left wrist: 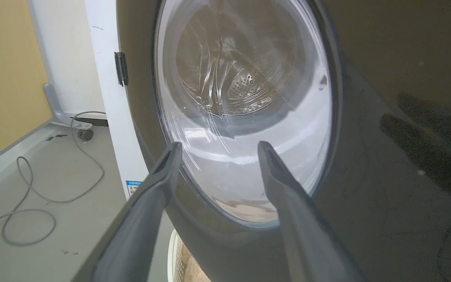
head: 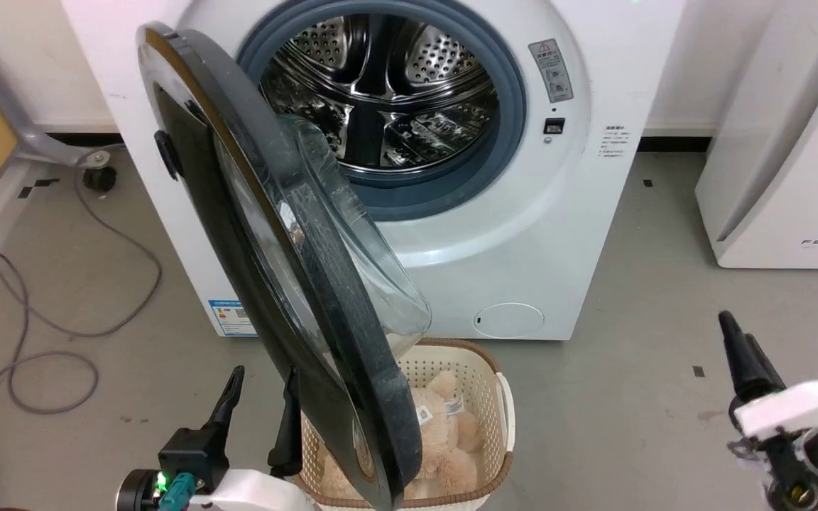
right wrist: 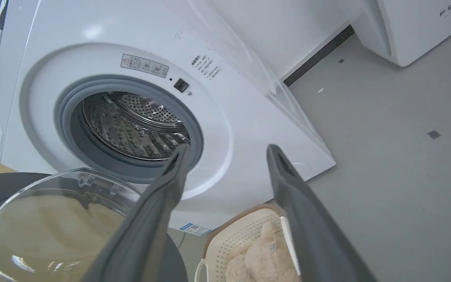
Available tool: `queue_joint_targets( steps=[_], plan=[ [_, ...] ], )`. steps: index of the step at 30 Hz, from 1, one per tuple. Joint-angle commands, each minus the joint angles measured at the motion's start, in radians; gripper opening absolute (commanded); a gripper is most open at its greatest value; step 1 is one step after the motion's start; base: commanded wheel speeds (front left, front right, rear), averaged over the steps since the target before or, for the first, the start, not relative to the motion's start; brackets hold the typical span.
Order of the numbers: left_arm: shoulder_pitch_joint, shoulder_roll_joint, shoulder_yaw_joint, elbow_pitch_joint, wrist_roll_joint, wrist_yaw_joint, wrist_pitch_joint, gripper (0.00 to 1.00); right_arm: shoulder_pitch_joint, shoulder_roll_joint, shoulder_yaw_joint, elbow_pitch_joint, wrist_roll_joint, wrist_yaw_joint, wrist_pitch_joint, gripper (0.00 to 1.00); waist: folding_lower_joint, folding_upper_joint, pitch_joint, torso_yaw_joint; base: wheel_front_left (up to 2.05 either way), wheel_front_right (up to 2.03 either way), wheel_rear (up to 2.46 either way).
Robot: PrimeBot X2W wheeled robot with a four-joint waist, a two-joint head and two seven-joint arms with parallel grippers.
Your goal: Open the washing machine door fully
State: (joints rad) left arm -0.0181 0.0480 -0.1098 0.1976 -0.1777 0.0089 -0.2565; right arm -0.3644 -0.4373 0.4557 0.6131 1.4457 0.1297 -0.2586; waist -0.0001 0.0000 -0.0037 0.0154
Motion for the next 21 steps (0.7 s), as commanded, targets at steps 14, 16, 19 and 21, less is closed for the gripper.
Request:
queue_joint_targets(
  steps=[14,16,19,21],
  plan=[
    [0.007,0.005,0.041,0.005,0.021,-0.012,-0.005,1.00,0.319,0.360,-0.593,-0.457,-1.218,0.001,-0.003,1.00,0.0001,0.0000,0.004,-0.008,0.00,0.00,0.00],
    [0.006,0.005,0.041,0.007,0.021,-0.013,-0.005,1.00,0.356,0.373,-0.583,-0.507,-1.317,0.001,0.008,1.00,0.0001,0.0000,0.001,-0.007,0.00,0.00,0.00],
    [0.005,0.004,0.040,0.009,0.022,-0.015,-0.005,1.00,0.402,0.383,-0.559,-0.555,-1.401,0.001,0.039,1.00,0.0001,0.0000,-0.002,-0.005,0.00,0.00,0.00],
    [0.005,0.004,0.040,0.011,0.022,-0.017,-0.005,1.00,0.428,0.386,-0.544,-0.568,-1.421,0.001,0.056,1.00,0.0001,0.0000,-0.003,-0.004,0.00,0.00,0.00]
  ],
)
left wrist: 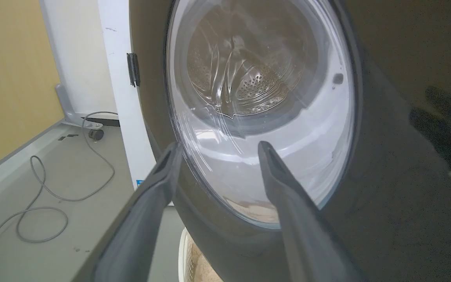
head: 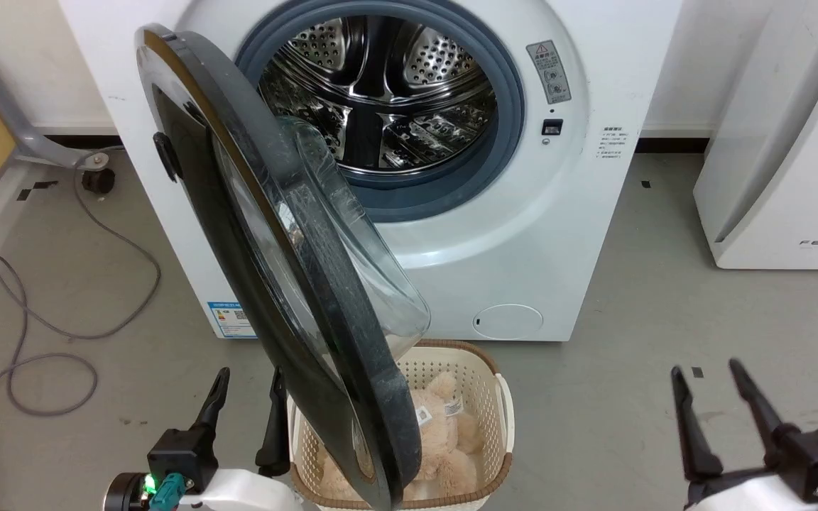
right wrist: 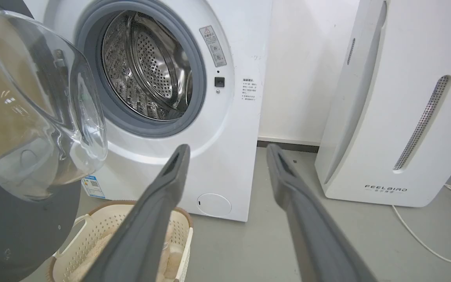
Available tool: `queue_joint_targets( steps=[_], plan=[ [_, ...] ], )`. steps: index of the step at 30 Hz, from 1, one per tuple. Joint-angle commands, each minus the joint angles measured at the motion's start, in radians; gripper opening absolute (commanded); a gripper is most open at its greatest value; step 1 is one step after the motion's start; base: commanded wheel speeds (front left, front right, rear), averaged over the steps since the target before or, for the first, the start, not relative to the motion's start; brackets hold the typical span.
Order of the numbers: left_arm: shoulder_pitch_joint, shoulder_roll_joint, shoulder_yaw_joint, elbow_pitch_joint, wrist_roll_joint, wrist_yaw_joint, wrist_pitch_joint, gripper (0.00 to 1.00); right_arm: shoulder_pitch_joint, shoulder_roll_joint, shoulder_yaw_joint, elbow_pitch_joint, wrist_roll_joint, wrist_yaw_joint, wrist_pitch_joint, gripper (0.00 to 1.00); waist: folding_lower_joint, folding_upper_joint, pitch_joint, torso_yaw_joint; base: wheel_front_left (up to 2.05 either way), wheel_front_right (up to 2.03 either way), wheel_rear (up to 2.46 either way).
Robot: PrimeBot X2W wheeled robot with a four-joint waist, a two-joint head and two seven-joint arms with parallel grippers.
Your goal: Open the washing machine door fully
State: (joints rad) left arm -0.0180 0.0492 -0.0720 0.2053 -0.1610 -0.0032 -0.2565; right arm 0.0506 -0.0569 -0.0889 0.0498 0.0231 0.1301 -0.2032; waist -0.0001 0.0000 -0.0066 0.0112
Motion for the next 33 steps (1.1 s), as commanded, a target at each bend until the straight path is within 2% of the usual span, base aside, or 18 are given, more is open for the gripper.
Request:
queue_joint_targets(
  steps=[1,3,4,5,6,7,17,30,33],
  plan=[
    [0.004,0.003,0.003,0.004,0.006,-0.005,-0.005,1.00,0.023,0.006,0.009,-0.005,0.012,0.001,0.006,1.00,0.0001,0.0000,-0.001,0.001,0.00,0.00,0.00],
    [0.003,0.003,0.002,0.007,0.007,-0.007,-0.005,1.00,0.040,0.006,0.023,0.003,0.029,0.001,0.016,1.00,0.0001,0.0000,-0.002,0.002,0.00,0.00,0.00],
    [0.002,0.003,0.002,0.010,0.007,-0.008,-0.005,0.81,0.046,0.006,0.028,0.009,0.040,0.001,0.017,1.00,0.0001,0.0000,-0.002,0.002,0.00,0.00,0.00],
    [0.000,0.002,0.001,0.012,0.008,-0.009,-0.005,0.36,0.051,0.006,0.033,0.015,0.048,0.001,0.018,1.00,0.0001,0.0000,-0.003,0.002,0.00,0.00,0.00],
    [-0.001,0.002,0.002,0.013,0.008,-0.009,-0.005,0.08,0.054,0.006,0.035,0.021,0.054,0.001,0.018,1.00,0.0001,0.0000,-0.003,0.002,0.00,0.00,0.00],
    [-0.001,0.002,0.002,0.014,0.009,-0.010,-0.005,0.00,0.056,0.006,0.036,0.026,0.059,0.001,0.018,1.00,0.0001,0.0000,-0.004,0.002,0.00,0.00,0.00],
    [-0.008,0.002,0.011,-0.027,0.017,-0.004,-0.005,0.00,0.050,0.006,0.052,0.067,0.095,0.001,0.009,1.00,0.0001,0.0000,-0.014,-0.004,0.00,0.00,0.00],
    [-0.089,0.001,0.049,-0.504,0.072,0.007,-0.005,0.00,0.037,0.007,0.050,0.099,0.139,0.001,-0.012,1.00,0.0001,0.0000,-0.005,-0.011,0.00,0.00,0.00],
    [-0.104,0.001,0.038,-0.564,0.082,0.007,-0.005,0.00,0.035,0.007,0.051,0.105,0.141,0.001,-0.014,1.00,0.0001,0.0000,-0.004,-0.013,0.00,0.00,0.00]
  ],
)
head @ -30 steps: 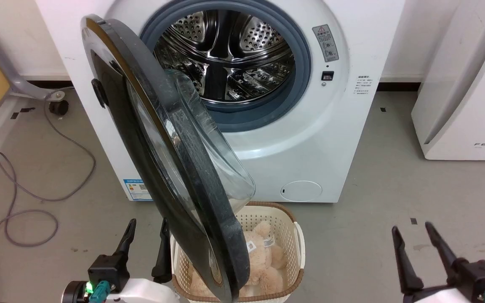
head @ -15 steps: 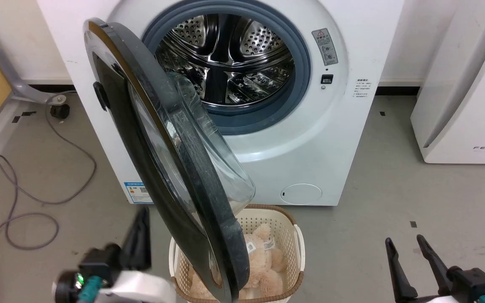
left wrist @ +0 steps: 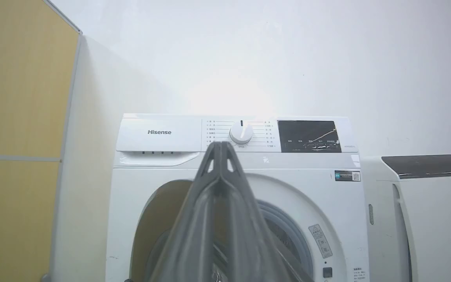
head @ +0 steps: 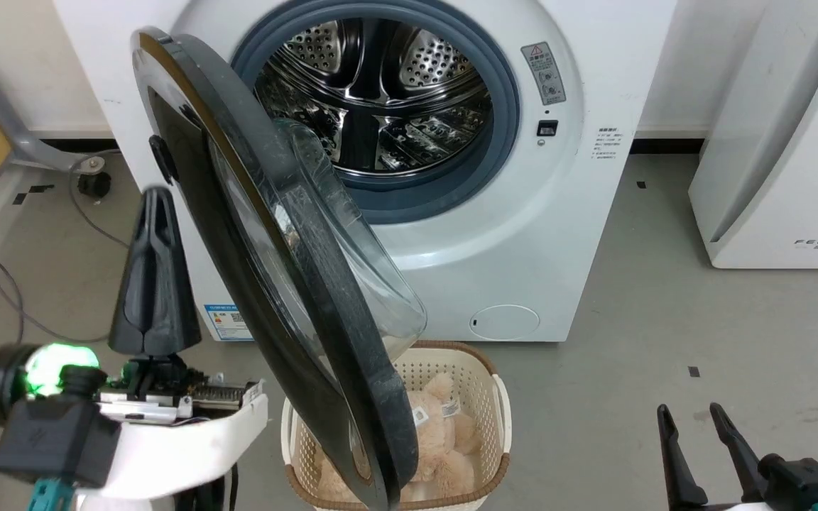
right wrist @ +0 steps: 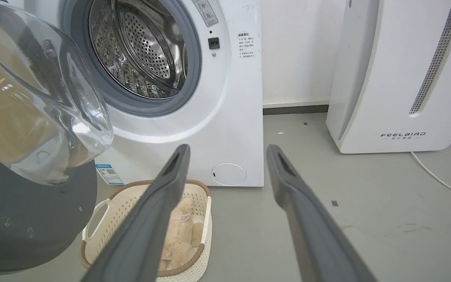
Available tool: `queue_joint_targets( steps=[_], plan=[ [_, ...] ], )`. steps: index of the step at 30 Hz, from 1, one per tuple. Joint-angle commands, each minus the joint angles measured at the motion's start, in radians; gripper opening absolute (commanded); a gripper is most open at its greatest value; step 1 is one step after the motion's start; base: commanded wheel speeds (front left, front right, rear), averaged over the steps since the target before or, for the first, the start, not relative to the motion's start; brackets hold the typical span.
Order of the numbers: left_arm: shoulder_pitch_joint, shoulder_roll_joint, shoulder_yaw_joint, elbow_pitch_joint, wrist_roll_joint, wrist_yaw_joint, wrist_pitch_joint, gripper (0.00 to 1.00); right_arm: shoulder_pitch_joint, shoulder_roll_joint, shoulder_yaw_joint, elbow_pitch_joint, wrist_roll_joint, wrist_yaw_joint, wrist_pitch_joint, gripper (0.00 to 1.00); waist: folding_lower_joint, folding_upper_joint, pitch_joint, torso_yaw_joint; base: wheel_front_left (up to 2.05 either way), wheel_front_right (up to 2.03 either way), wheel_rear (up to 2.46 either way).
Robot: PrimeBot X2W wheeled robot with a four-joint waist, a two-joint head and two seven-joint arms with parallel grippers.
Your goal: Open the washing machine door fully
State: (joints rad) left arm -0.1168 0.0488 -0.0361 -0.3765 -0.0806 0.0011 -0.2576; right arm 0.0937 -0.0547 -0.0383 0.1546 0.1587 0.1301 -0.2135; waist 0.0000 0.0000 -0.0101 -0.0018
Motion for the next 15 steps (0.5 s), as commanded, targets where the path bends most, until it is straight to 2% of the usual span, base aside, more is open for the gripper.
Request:
queue_joint_targets(
  steps=[1,8,15],
  plan=[
    [-0.013,0.002,-0.005,-0.010,0.006,0.004,-0.004,0.00,-0.009,0.004,0.001,0.002,0.006,0.001,-0.005,1.00,0.0000,0.0000,0.000,0.000,0.00,0.00,0.00],
    [-0.053,0.002,-0.115,-0.153,0.019,0.002,-0.004,0.00,-0.015,0.004,0.006,0.022,0.014,0.001,-0.012,1.00,0.0000,0.0000,0.000,-0.008,0.00,0.00,0.00],
    [-0.028,0.002,-0.260,-0.191,-0.002,-0.005,-0.004,0.00,-0.020,0.004,0.007,0.041,0.023,0.001,-0.017,1.00,0.0000,0.0000,-0.003,-0.011,0.00,0.00,0.00]
  ],
)
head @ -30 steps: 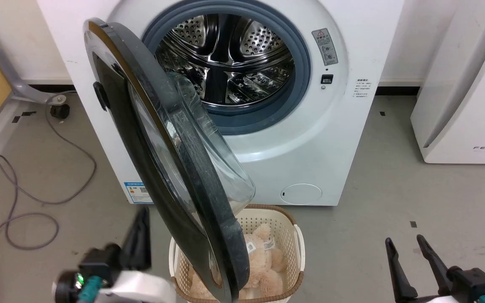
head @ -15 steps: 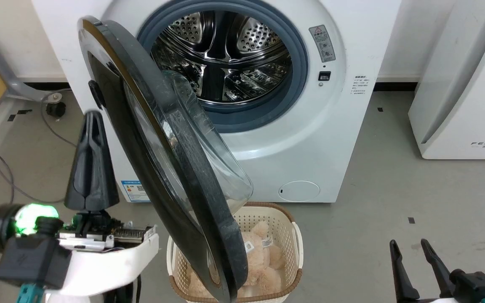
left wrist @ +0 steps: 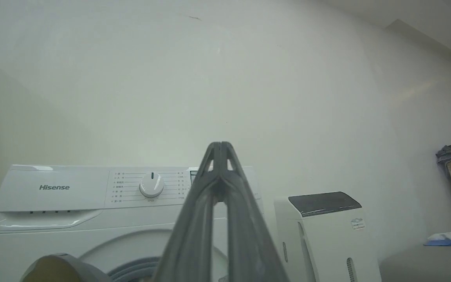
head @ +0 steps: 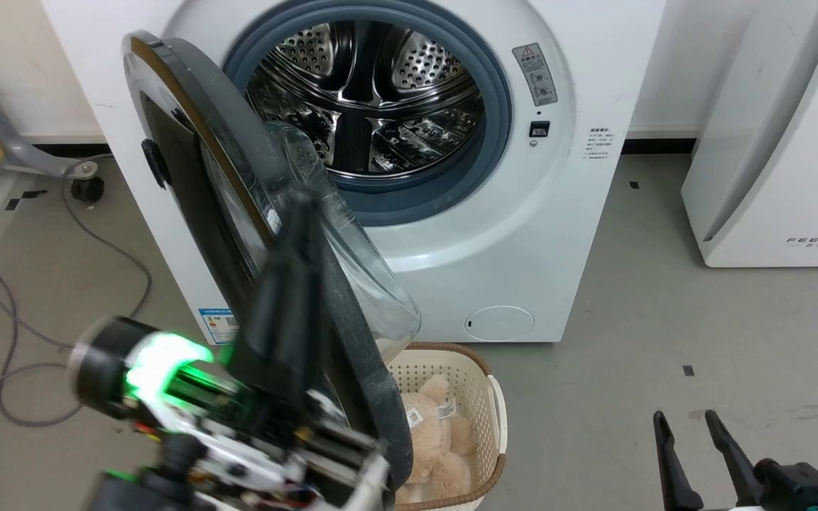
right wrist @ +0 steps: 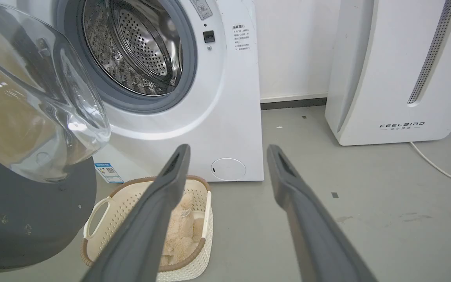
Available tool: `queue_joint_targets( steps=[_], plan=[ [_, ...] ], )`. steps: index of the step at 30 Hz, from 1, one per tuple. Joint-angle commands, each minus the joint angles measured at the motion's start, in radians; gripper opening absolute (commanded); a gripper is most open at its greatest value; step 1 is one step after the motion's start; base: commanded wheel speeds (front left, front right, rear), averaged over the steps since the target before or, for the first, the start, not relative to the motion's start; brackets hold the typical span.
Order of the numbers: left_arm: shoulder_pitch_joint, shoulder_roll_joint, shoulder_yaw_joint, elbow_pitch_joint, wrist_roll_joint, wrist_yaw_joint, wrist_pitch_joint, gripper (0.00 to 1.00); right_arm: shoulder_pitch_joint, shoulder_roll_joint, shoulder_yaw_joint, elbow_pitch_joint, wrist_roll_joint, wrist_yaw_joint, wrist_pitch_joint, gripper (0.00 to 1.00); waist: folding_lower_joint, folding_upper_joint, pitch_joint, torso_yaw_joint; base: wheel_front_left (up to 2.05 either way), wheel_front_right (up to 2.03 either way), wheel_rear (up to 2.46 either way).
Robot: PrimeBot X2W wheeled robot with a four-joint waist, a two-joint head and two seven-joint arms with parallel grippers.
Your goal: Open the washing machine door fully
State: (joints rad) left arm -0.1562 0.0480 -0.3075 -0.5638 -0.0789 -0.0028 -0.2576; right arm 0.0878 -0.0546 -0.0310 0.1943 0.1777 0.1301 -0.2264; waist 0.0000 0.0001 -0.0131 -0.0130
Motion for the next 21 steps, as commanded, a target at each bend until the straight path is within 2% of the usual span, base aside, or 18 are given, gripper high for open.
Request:
queue_joint_targets(
  steps=[1,11,21],
  plan=[
    [0.023,0.002,-0.012,0.000,-0.006,-0.002,-0.004,0.00,-0.014,0.004,0.000,0.004,0.005,0.001,-0.005,1.00,0.0000,-0.0001,0.000,0.001,0.00,0.00,0.00],
    [0.177,0.002,-0.181,0.157,-0.081,-0.001,-0.003,0.00,-0.020,0.004,0.007,0.027,0.019,0.001,-0.011,1.00,0.0000,-0.0001,0.001,0.005,0.00,0.00,0.00],
    [0.227,0.021,-0.312,0.375,-0.124,-0.068,0.091,0.00,-0.030,0.004,0.012,0.048,0.030,0.001,-0.013,1.00,0.0000,-0.0001,0.011,0.016,0.00,0.00,0.00]
  ],
)
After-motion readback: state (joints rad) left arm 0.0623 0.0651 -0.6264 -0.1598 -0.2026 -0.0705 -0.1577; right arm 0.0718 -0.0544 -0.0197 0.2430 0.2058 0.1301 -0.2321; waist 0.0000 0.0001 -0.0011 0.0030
